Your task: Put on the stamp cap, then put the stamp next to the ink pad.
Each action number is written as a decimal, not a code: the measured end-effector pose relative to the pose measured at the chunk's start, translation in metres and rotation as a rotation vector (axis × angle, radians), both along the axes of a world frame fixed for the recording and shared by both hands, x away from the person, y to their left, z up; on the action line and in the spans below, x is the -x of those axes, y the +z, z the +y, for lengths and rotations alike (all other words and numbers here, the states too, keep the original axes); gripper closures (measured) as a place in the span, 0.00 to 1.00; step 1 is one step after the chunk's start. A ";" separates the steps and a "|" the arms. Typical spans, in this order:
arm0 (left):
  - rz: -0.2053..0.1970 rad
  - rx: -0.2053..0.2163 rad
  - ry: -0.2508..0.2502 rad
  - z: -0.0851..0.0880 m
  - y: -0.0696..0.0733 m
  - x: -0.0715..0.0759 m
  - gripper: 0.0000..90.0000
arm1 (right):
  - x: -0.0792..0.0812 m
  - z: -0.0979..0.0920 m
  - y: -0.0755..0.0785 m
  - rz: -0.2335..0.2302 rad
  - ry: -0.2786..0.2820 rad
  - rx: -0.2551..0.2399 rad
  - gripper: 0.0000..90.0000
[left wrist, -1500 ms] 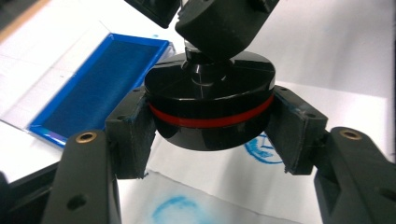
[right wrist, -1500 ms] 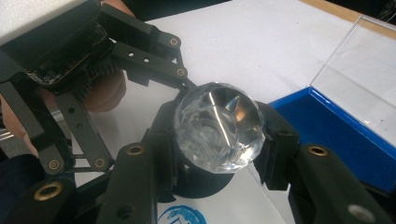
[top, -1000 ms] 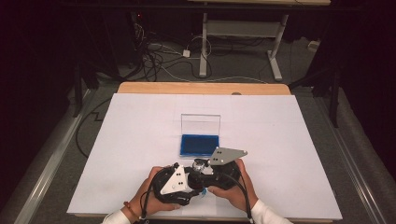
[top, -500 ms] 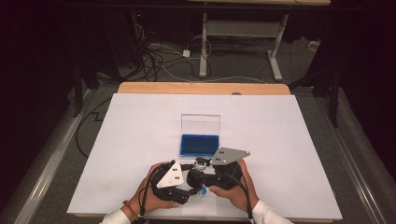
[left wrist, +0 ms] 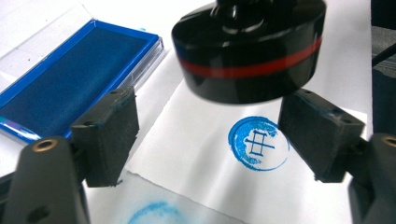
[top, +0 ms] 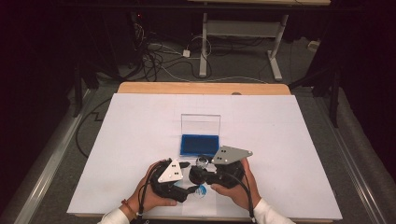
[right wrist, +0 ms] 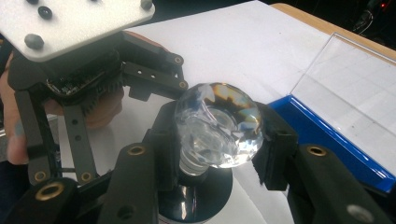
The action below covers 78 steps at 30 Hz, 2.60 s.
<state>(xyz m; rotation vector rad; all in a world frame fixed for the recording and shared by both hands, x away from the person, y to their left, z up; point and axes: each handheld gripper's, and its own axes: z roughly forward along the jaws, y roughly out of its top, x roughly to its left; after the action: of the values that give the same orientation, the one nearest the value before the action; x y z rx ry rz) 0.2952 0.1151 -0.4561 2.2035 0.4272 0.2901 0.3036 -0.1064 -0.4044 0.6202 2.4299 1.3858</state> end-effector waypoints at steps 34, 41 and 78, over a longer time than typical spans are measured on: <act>-0.110 -0.039 0.206 0.088 0.009 0.007 0.19 | -0.008 -0.038 0.015 -0.058 -0.085 0.046 0.64; -0.097 -0.051 0.256 0.109 0.001 0.010 0.19 | -0.011 -0.042 0.017 -0.063 -0.093 0.046 0.64; -0.063 -0.085 0.328 0.134 -0.013 0.019 0.19 | -0.039 -0.071 0.033 -0.106 -0.223 0.060 0.64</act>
<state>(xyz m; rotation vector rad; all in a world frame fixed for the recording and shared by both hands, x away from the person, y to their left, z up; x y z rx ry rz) 0.2764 0.2487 -0.4692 2.1945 0.7550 0.5608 0.3426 -0.1775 -0.3717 0.7575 2.2335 1.2206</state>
